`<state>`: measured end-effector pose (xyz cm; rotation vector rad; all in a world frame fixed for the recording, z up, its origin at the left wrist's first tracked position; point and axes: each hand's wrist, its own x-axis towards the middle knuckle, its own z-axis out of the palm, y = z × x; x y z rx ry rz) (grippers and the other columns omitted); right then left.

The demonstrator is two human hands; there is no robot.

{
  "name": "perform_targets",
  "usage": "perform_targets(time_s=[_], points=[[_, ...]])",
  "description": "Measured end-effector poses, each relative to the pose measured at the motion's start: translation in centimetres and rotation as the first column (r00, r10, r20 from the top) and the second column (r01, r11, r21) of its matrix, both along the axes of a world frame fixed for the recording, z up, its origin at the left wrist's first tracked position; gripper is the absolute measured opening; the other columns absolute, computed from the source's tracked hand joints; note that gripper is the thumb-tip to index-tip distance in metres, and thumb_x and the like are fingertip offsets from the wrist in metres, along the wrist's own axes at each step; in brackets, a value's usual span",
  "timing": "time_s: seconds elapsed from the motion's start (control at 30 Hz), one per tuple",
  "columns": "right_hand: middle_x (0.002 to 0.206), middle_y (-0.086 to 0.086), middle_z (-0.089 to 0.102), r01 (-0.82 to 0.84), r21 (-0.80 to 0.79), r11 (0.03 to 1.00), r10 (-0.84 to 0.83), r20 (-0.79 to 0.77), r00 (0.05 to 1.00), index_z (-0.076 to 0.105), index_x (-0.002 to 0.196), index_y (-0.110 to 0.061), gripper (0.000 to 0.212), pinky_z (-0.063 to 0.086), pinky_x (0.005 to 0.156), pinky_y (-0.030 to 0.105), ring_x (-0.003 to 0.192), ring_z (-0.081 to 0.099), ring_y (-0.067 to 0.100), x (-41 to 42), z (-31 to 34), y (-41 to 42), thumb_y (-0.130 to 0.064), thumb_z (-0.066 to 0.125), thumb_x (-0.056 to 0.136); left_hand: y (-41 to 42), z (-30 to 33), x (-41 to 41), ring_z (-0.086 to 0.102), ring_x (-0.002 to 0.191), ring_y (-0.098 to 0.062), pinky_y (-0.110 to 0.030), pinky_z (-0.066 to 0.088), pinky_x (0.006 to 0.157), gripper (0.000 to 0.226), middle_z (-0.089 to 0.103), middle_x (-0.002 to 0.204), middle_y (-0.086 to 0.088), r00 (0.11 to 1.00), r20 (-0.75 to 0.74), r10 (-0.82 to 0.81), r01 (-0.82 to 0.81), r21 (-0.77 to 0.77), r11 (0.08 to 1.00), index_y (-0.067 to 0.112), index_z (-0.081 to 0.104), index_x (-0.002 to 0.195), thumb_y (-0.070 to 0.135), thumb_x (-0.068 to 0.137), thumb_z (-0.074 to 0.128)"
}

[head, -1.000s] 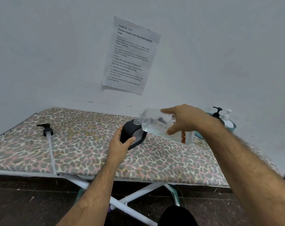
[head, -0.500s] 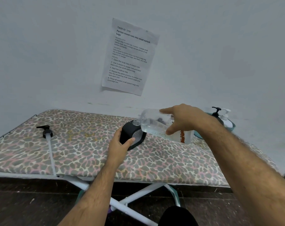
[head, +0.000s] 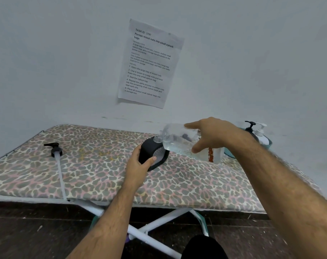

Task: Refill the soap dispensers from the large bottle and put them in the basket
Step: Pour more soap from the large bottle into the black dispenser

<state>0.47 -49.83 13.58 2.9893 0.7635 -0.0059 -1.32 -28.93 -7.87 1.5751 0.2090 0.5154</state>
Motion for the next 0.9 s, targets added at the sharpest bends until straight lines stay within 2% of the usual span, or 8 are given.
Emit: perform_targets(time_s=[0.33,0.53,0.77,0.9], points=[[0.14,-0.005,0.055,0.004,0.0,1.0,-0.004,-0.001,1.0,0.032,0.15,-0.043,0.087,0.045,0.087,0.034,0.122,0.053,0.018,-0.11,-0.03,0.05,-0.045,0.079,0.077,-0.11,0.18,-0.07,0.06,0.117,-0.01,-0.042,0.051,0.102,0.058,0.061,0.123,0.016,1.0,-0.009,0.008,-0.008,0.003,1.0,0.031,0.048,0.138,0.022,0.088,0.074],[0.139,-0.005,0.055,0.002,-0.005,1.0,-0.002,-0.001,1.0,0.033,0.15,-0.043,0.087,0.046,0.089,0.035,0.122,0.053,0.018,-0.14,0.01,0.15,-0.046,0.079,0.076,0.14,-0.11,0.1,0.061,0.117,-0.011,-0.045,0.052,0.102,0.06,0.063,0.128,0.012,1.0,-0.01,0.006,-0.005,0.024,1.0,0.031,0.047,0.14,0.028,0.087,0.075],[0.14,-0.005,0.055,0.002,-0.009,1.0,-0.002,-0.001,1.0,0.033,0.15,-0.042,0.088,0.046,0.09,0.036,0.122,0.053,0.018,-0.16,0.14,0.32,-0.046,0.08,0.076,-0.06,0.1,0.0,0.059,0.118,-0.011,-0.044,0.051,0.103,0.059,0.061,0.126,0.012,1.0,-0.014,0.01,-0.009,0.036,0.999,0.03,0.046,0.141,0.025,0.089,0.073],[0.141,-0.004,0.054,0.002,-0.02,1.0,-0.002,-0.001,1.0,0.033,0.151,-0.042,0.088,0.046,0.093,0.037,0.123,0.052,0.018,-0.26,0.29,0.44,-0.046,0.08,0.076,0.06,-0.09,0.06,0.059,0.121,-0.013,-0.046,0.05,0.104,0.063,0.06,0.132,0.007,1.0,-0.021,0.007,-0.006,0.043,0.999,0.03,0.043,0.143,0.027,0.088,0.073]])
